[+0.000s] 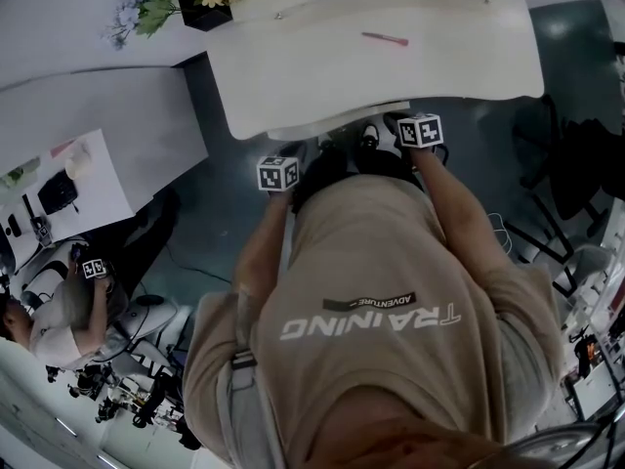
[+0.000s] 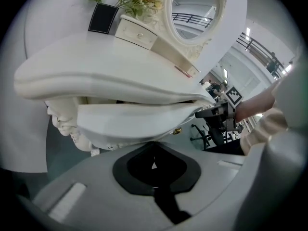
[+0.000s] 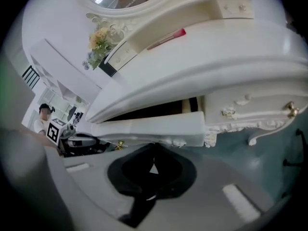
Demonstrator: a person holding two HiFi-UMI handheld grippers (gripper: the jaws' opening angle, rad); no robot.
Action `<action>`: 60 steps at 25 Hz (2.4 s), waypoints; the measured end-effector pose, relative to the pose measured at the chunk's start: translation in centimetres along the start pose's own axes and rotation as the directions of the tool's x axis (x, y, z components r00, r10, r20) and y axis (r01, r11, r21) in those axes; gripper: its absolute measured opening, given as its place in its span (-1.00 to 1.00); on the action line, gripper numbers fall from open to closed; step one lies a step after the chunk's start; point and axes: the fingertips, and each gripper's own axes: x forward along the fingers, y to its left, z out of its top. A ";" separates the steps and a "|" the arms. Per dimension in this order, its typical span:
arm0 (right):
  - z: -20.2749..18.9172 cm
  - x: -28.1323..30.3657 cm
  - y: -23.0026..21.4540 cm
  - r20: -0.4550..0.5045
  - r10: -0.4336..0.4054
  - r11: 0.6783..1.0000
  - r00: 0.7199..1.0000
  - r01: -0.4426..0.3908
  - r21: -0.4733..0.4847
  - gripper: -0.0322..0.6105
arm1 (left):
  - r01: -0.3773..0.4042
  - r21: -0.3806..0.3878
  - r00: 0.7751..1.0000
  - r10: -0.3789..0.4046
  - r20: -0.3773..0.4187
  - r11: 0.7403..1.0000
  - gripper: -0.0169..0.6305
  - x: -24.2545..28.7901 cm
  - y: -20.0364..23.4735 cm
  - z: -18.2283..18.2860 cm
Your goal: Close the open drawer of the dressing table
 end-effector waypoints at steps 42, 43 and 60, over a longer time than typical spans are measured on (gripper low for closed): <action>5.6 -18.6 11.4 0.388 0.199 0.910 0.900 -0.023 -0.414 -0.89 | -0.154 0.312 0.858 -0.030 0.513 0.937 -0.93 -14.6 -12.7 16.3; 7.1 -20.2 12.8 0.434 0.219 0.896 0.874 -0.003 -0.445 -0.89 | -0.169 0.320 0.832 -0.040 0.554 0.932 -0.93 -16.1 -13.7 17.7; 17.9 -37.1 24.6 0.746 0.308 0.748 0.591 0.334 -0.573 -0.89 | -0.320 0.404 0.570 -0.166 0.804 0.857 -0.93 -31.3 -24.2 30.2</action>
